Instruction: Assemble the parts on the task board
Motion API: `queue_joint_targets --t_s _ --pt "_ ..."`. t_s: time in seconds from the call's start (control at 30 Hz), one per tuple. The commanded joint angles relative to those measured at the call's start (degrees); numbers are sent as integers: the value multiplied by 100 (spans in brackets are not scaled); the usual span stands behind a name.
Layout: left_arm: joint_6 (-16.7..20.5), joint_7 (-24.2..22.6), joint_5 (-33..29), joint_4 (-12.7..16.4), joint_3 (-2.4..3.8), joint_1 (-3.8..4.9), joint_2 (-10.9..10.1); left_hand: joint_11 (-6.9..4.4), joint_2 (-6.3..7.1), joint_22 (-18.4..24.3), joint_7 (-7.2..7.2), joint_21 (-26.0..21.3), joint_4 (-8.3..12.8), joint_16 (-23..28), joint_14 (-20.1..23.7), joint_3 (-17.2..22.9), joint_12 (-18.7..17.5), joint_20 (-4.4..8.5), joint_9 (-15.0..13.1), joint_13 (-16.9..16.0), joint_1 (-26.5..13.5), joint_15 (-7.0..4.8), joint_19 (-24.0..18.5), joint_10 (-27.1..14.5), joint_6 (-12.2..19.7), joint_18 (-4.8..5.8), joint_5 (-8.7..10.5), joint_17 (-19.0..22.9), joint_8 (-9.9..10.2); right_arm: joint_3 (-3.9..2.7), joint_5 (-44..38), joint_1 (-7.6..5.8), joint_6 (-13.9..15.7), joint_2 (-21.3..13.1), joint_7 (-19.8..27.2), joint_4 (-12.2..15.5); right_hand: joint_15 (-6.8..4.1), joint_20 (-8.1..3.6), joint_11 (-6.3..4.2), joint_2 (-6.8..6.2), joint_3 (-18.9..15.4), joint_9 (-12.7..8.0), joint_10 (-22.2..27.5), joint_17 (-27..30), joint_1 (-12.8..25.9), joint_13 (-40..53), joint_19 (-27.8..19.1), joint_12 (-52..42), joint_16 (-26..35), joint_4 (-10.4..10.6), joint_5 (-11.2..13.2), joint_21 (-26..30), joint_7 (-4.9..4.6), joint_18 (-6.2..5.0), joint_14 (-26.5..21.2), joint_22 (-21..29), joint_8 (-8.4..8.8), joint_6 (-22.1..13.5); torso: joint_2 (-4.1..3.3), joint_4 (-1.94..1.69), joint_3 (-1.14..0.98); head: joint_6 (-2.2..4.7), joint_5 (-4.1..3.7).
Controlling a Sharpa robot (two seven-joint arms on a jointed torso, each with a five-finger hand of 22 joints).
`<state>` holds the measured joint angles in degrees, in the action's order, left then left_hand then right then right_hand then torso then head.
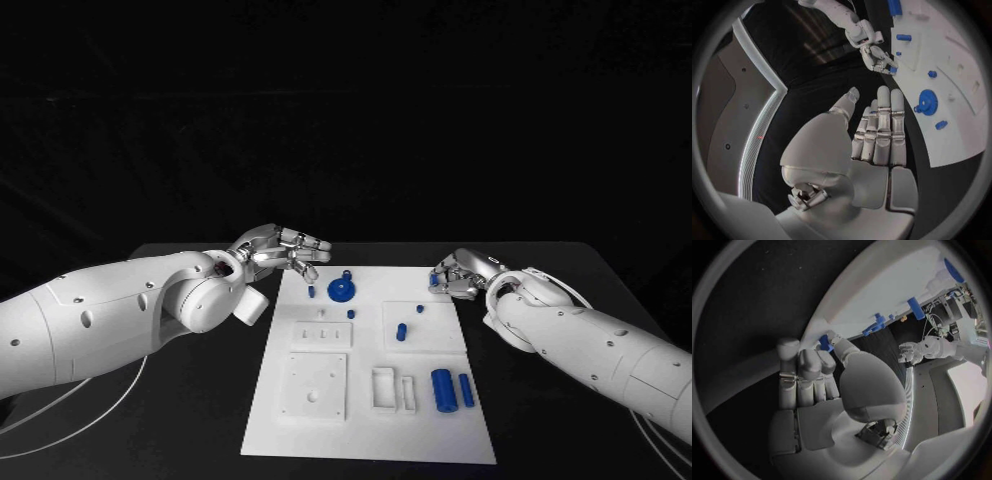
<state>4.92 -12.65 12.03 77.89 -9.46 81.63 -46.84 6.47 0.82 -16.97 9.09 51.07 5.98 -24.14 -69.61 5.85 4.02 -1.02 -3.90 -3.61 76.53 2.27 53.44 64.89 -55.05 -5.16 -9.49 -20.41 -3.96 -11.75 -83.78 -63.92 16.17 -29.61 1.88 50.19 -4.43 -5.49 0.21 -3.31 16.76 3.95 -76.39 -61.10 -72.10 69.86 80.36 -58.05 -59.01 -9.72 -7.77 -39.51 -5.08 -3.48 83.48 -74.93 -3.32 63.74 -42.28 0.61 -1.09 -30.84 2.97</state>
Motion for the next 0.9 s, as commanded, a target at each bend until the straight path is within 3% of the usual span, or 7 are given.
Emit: queue_joint_targets --t_s 0.03,0.47,0.63,0.8,0.9 --pt "-96 -8 19 10 5 2 13 2 -24 -3 -6 1 -1 -15 -44 -50 -21 -6 -2 4 26 2 51 -46 29 -116 37 -10 2 1 20 5 -33 10 61 -8 -44 -21 -60 58 -53 22 -10 -3 4 12 -34 8 34 -12 -4 23 13 14 -15 -463 -32 84 2 4 -2 -1 -4" --pt "-104 8 23 9 5 2 14 2 -24 -3 -6 1 -1 -15 -44 -50 -21 -6 -2 4 26 2 51 -46 29 -116 37 -10 2 1 79 5 142 24 6 7 -108 -87 -156 168 -227 235 -21 -16 -36 21 -35 44 53 -23 48 28 180 66 -13 -462 -30 587 3 10 -3 1 9" --pt "-103 12 29 9 5 2 23 2 -27 -3 -7 2 1 -15 -39 -61 -21 -6 -3 4 36 2 47 -47 28 -116 39 -13 1 1 88 5 236 11 -40 46 -115 -102 -157 182 -273 307 -31 -34 -25 32 -30 53 49 -25 42 23 181 83 -5 -463 -27 563 2 -3 -2 17 -33" --pt "-89 29 66 14 5 3 25 -9 -39 -4 -21 3 -7 -17 -35 -65 -13 -6 -7 3 29 0 37 -12 -11 -112 41 -16 -11 1 92 5 330 -31 -89 181 -114 -103 -151 170 -278 303 -36 -39 -18 37 -28 52 48 -18 -4 31 170 81 -5 -461 -27 522 17 15 -10 22 -15" --pt "15 17 183 96 6 9 25 -105 -112 -20 -110 30 -24 -59 -55 -9 20 22 -10 4 24 -47 36 251 -194 -100 18 -46 -35 1 93 4 381 -62 -115 276 -110 -100 -142 161 -264 292 -38 -44 -23 40 -20 52 46 -16 -86 4 151 79 -3 -467 -27 467 25 16 6 51 -65"
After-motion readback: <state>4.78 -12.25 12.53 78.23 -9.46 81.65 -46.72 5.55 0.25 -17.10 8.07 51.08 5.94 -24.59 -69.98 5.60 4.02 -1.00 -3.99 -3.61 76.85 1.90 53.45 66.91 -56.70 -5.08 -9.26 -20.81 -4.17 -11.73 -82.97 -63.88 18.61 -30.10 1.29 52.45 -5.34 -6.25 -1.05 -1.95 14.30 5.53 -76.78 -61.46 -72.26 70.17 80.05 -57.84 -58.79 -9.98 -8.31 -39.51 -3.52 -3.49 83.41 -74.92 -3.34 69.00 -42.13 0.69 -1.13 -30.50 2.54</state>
